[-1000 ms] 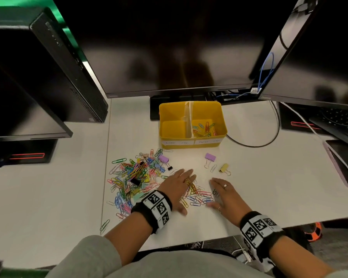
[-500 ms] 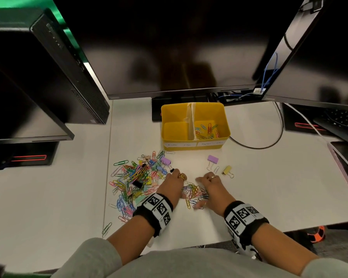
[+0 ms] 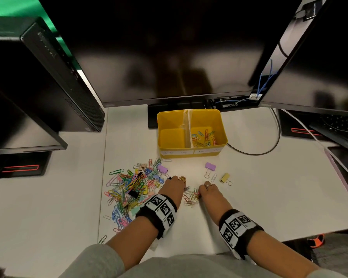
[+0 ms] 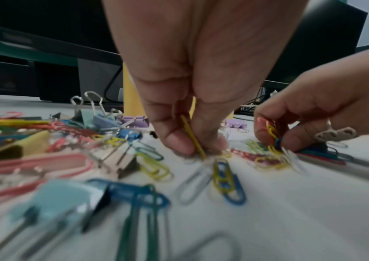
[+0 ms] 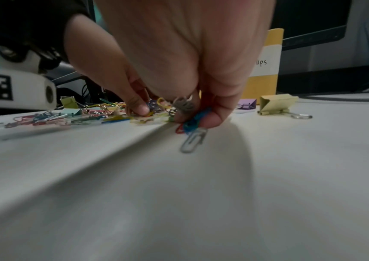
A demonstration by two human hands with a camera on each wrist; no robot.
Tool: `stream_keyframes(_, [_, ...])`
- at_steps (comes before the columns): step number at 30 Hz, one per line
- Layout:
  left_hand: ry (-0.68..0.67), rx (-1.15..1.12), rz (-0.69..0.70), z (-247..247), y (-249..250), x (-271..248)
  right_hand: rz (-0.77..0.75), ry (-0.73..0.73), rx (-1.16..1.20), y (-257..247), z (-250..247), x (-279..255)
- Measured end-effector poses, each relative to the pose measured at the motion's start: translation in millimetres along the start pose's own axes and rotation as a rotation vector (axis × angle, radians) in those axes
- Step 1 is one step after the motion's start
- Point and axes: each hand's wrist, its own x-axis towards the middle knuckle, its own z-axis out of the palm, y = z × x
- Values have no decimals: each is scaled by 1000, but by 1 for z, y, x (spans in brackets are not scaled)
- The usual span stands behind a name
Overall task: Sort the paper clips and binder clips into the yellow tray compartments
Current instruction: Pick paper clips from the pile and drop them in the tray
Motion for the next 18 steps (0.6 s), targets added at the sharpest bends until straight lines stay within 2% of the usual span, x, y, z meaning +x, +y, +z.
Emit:
stream_keyframes(4, [-32,-92,-7,-19,3,-3,35,-29,78,9,-9,6])
stream_keyframes(7, [21,-189,25,-47,11,-9,64,5,218,20,-30,5])
stream_keyframes(11, [200,-314,139,-95,41,-8,108,133,328,31,-65,0])
stream_keyframes(14, [309,-388,134,-129,67,20,152,242,359,32,-97,5])
stream_keyframes(18, [232,-265,87,-147,75,57,131,416,276,26,-138,27])
